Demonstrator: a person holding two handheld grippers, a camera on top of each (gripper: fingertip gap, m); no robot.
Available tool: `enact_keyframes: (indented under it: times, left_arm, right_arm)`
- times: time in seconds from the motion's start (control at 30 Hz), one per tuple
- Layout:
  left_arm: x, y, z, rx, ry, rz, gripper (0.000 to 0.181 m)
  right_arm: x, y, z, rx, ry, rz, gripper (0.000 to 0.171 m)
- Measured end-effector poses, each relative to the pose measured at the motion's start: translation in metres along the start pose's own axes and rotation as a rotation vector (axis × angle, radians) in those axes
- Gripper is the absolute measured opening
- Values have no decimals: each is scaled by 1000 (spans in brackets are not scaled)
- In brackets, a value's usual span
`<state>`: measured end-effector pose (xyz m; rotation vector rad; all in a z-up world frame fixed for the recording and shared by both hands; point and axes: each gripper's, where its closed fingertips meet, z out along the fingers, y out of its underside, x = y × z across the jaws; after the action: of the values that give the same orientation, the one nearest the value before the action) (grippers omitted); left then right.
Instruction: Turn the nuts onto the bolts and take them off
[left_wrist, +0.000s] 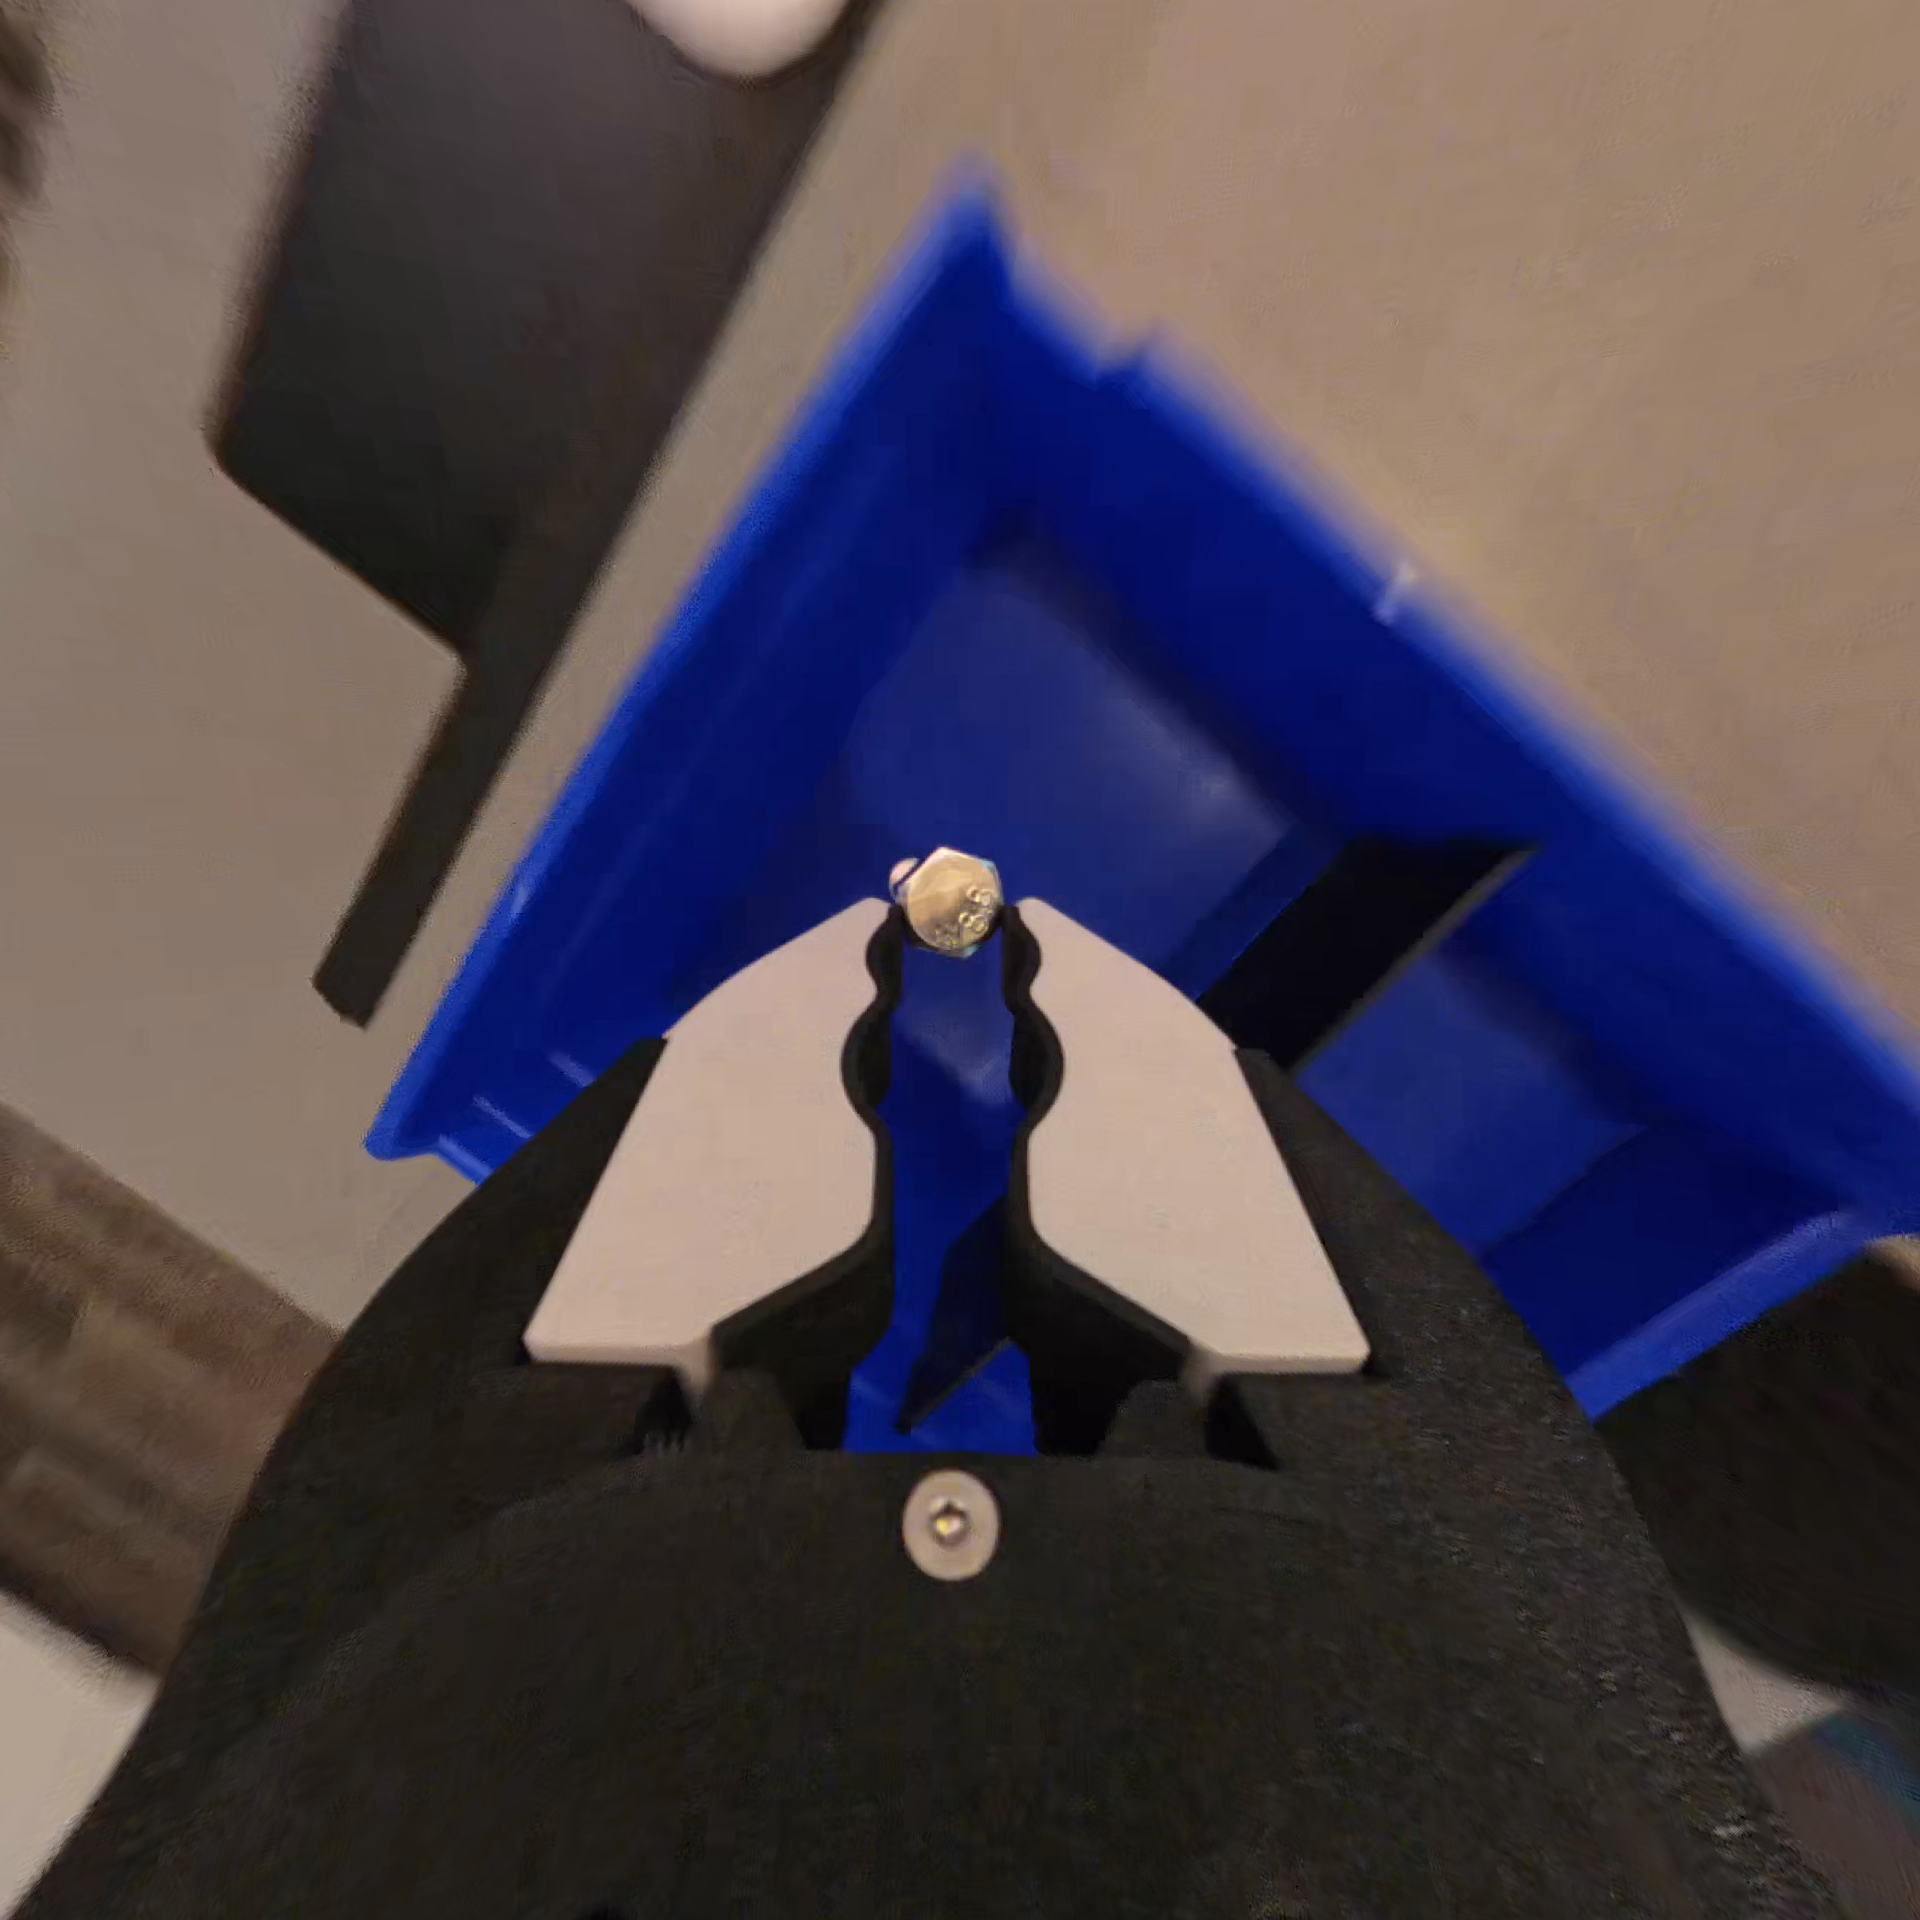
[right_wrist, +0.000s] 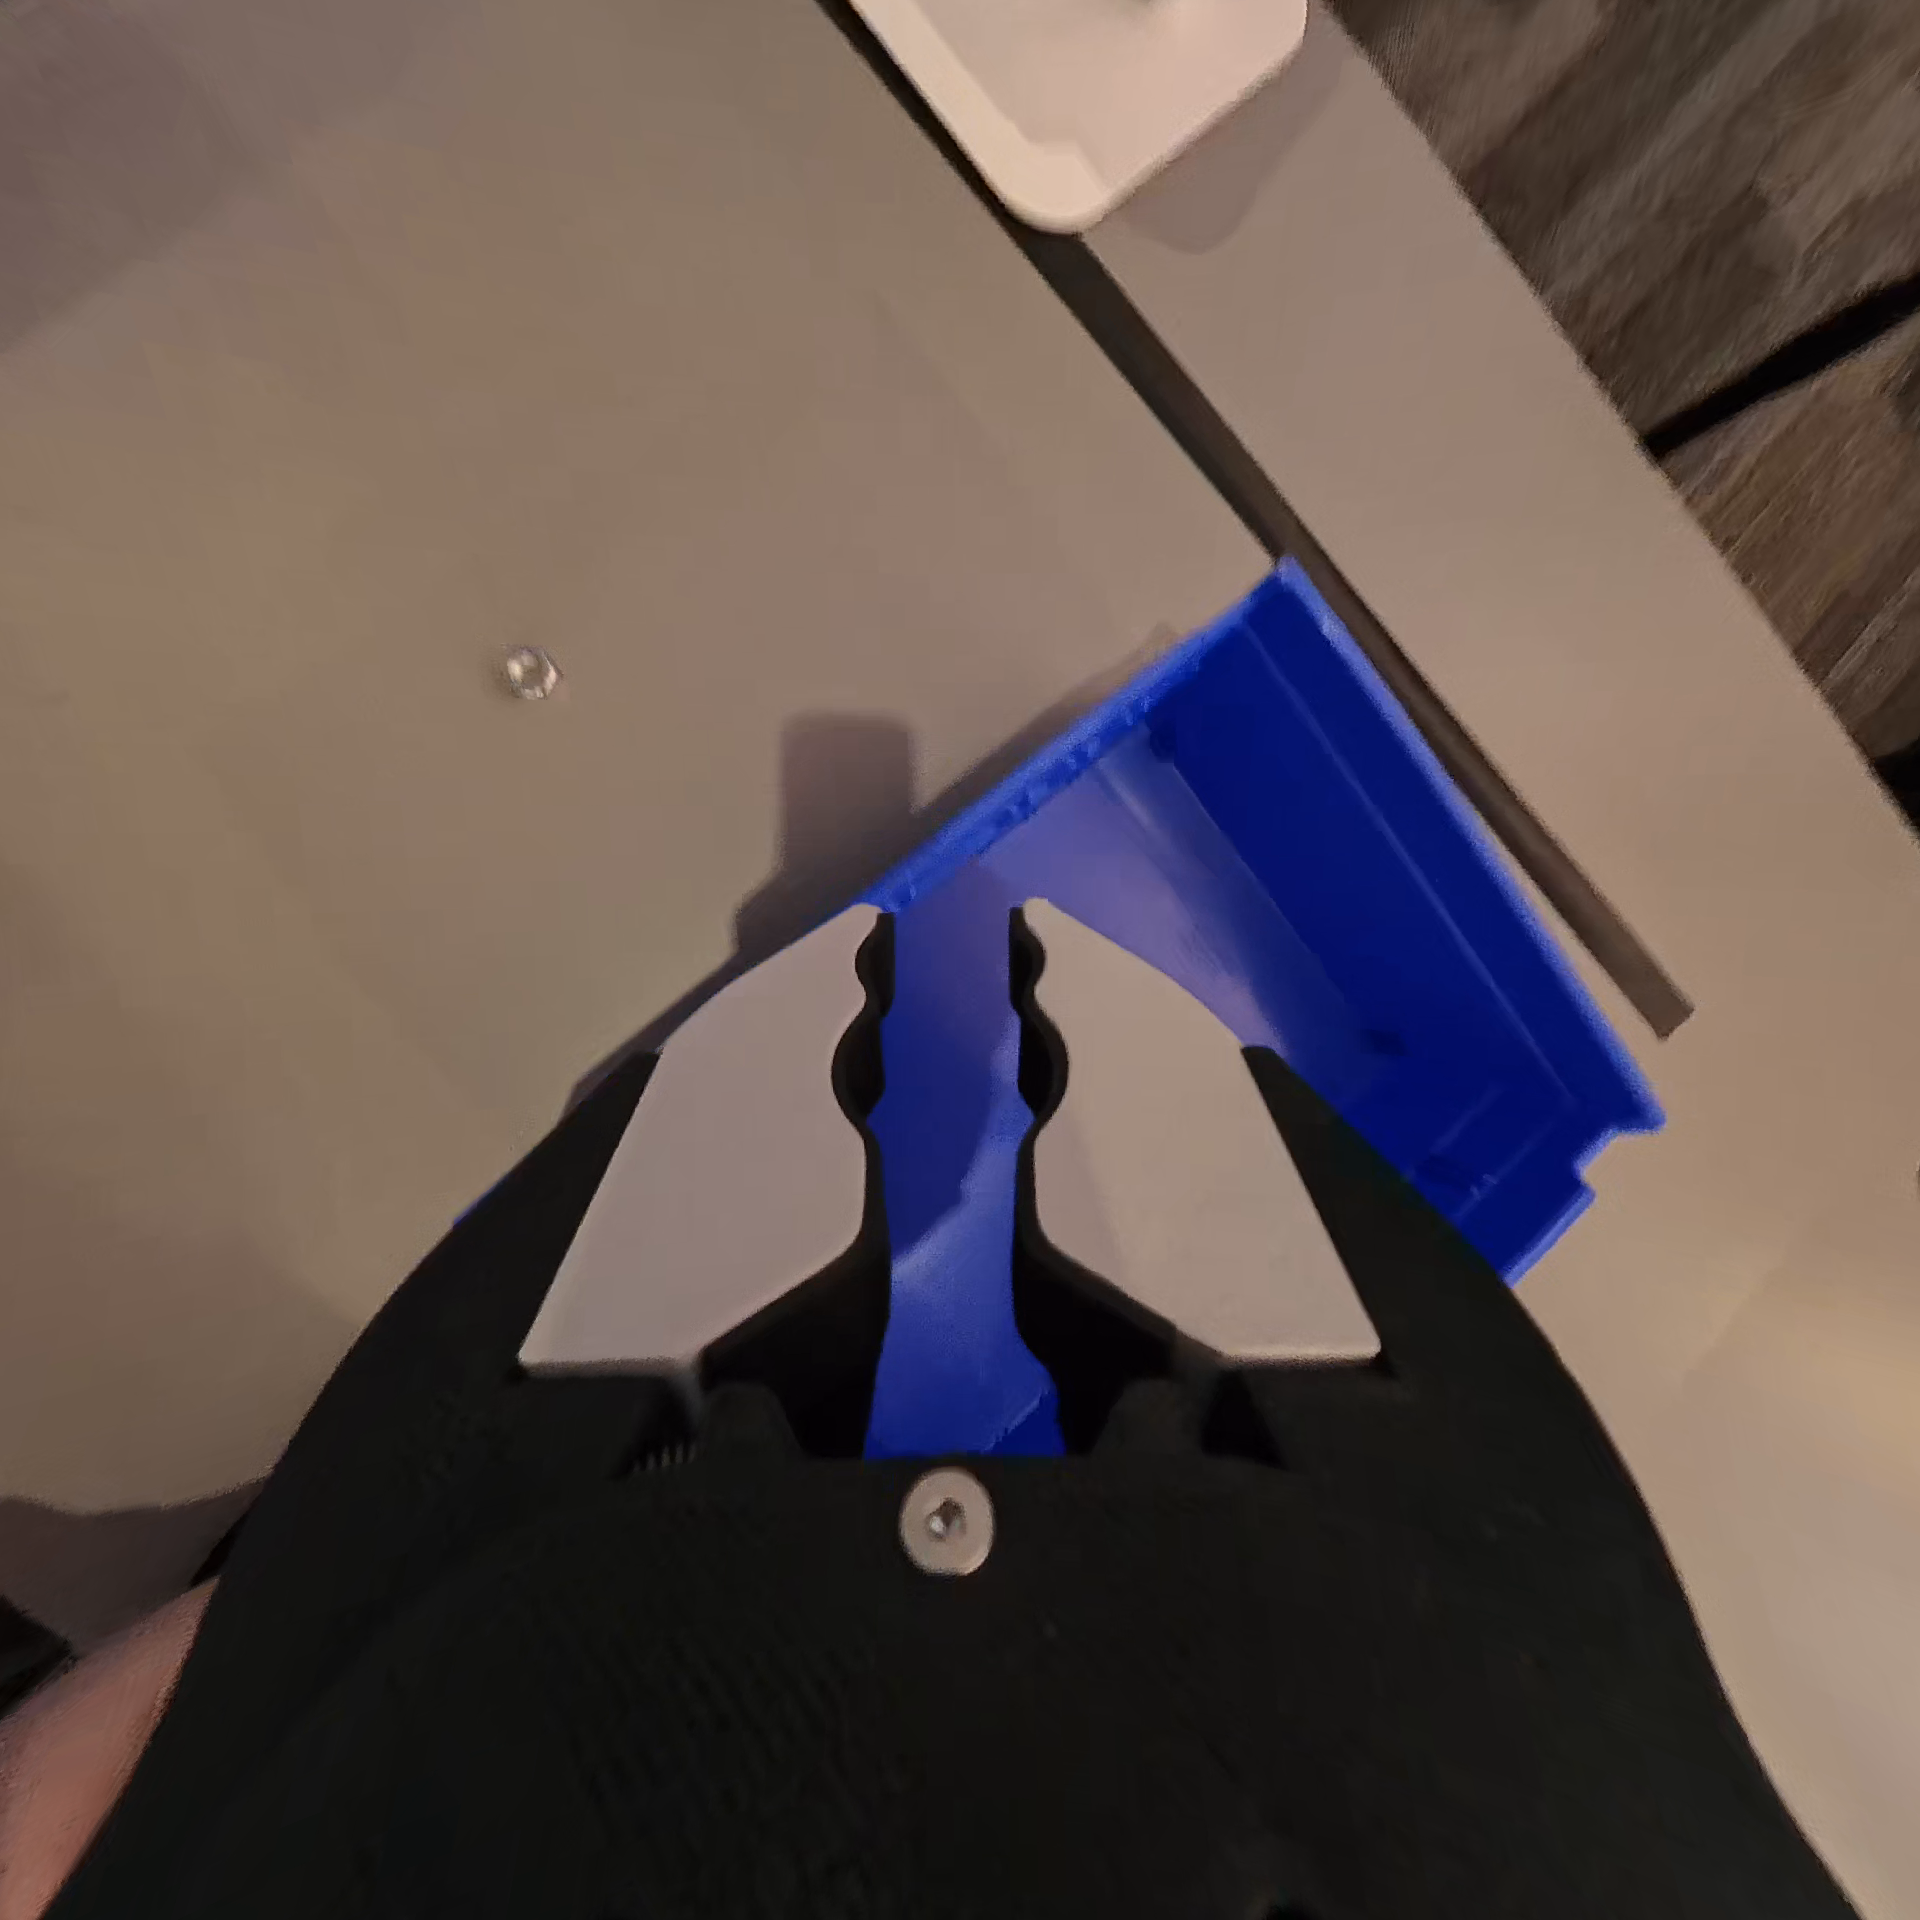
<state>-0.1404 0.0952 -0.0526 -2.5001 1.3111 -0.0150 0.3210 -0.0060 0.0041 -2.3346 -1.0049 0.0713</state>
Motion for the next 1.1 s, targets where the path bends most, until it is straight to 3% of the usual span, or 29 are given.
enact_keyframes:
  times: [0.13,0.23,0.3,0.43,0.6,0.7,0.73,0.87,1.03,1.1]
  left_arm:
    - [62,-79,-77,441,159,-68,18]
    - [121,-118,-109,609,258,-4,18]
    - [155,-137,-119,677,298,48,18]
    - [214,-163,-136,772,433,130,18]
    - [244,-175,-147,818,484,177,17]
    - [253,-177,-149,837,499,195,17]
    - [253,-177,-148,841,491,190,17]
    - [251,-174,-143,822,488,161,18]
    - [235,-166,-125,778,375,60,51]
    - [232,-167,-120,794,263,96,52]
  right_arm:
    - [-33,-66,-1,267,-62,-148,23]
    - [-96,-131,-14,654,-256,-324,30]
    - [-129,-152,-21,819,-346,-386,33]
    - [-146,-168,-17,932,-352,-380,39]
    - [-159,-168,-29,1007,-554,-325,39]
    - [-164,-166,-34,1013,-671,-288,29]
    - [-164,-165,-32,1003,-671,-292,15]
    - [-160,-159,-30,972,-535,-411,10]
    - [-135,-153,-23,861,-41,-665,10]
    - [-131,-151,-25,818,106,-770,10]
